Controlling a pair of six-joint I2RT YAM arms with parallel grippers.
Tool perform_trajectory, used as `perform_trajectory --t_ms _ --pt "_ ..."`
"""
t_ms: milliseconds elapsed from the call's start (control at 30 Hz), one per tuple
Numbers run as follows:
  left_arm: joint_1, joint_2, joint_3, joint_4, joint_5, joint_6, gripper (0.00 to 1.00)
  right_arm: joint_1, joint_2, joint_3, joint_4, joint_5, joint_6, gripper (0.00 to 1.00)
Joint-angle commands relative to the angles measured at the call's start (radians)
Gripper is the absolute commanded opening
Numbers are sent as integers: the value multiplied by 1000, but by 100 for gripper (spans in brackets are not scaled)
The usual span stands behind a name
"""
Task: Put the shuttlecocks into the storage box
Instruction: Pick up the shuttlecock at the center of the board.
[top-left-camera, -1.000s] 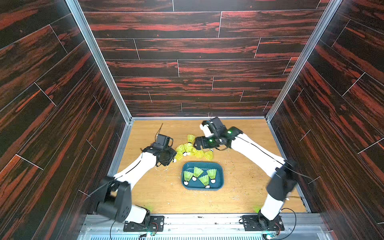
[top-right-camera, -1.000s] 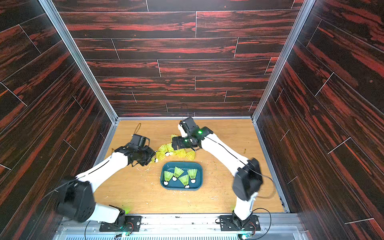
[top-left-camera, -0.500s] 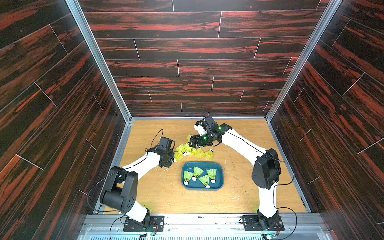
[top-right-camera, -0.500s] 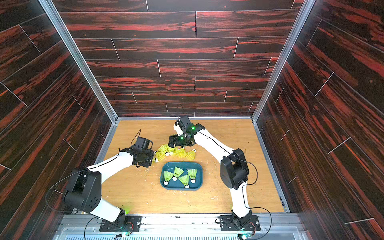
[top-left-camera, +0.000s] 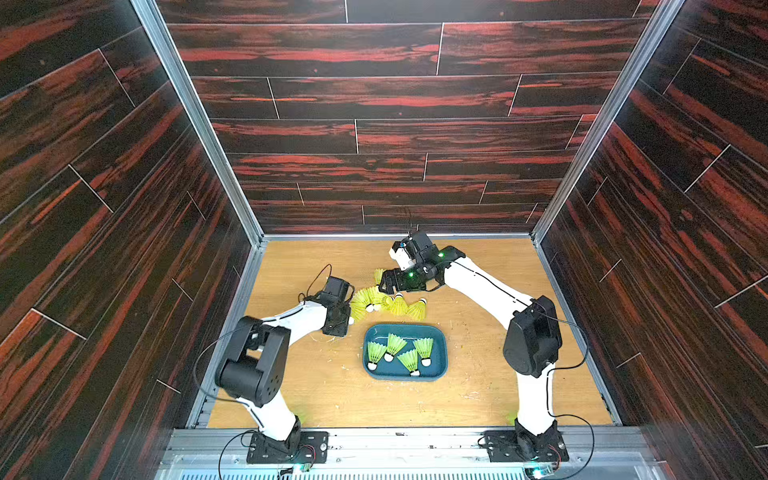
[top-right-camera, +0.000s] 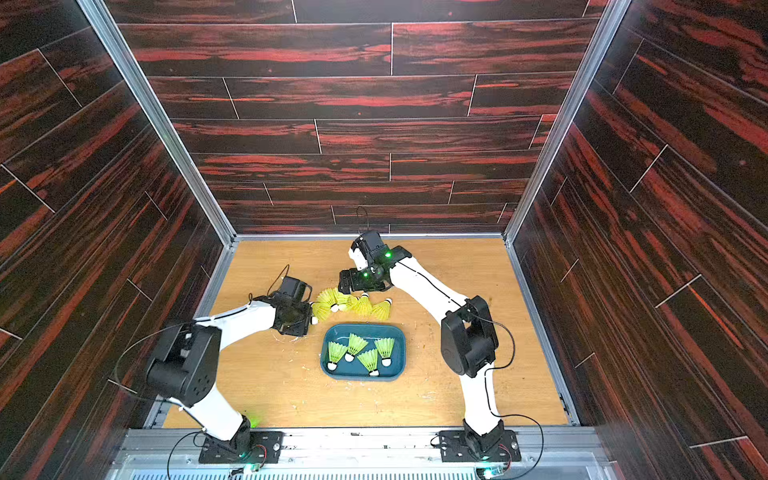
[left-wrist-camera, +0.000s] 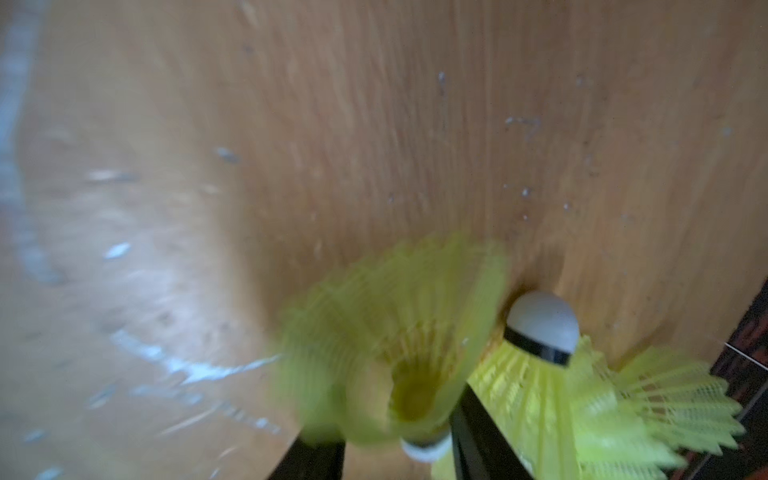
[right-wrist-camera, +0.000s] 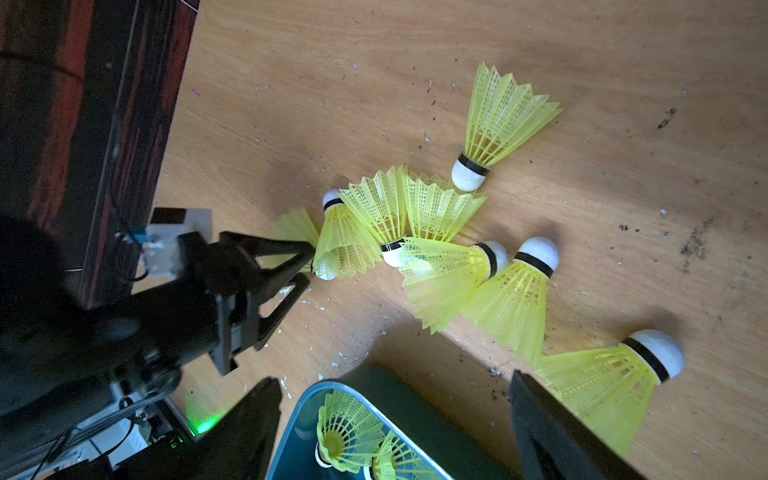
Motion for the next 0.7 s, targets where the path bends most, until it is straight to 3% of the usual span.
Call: perform_trajectory --t_ms 0,400,667 --pt "-11 23 23 -21 7 -4 44 -4 8 -12 5 -20 -12 90" --pt "-20 80 98 -95 15 70 51 -5 -10 -57 17 -19 -13 90" --pt "-41 66 68 -71 25 25 54 -20 -35 -98 32 -20 -7 90"
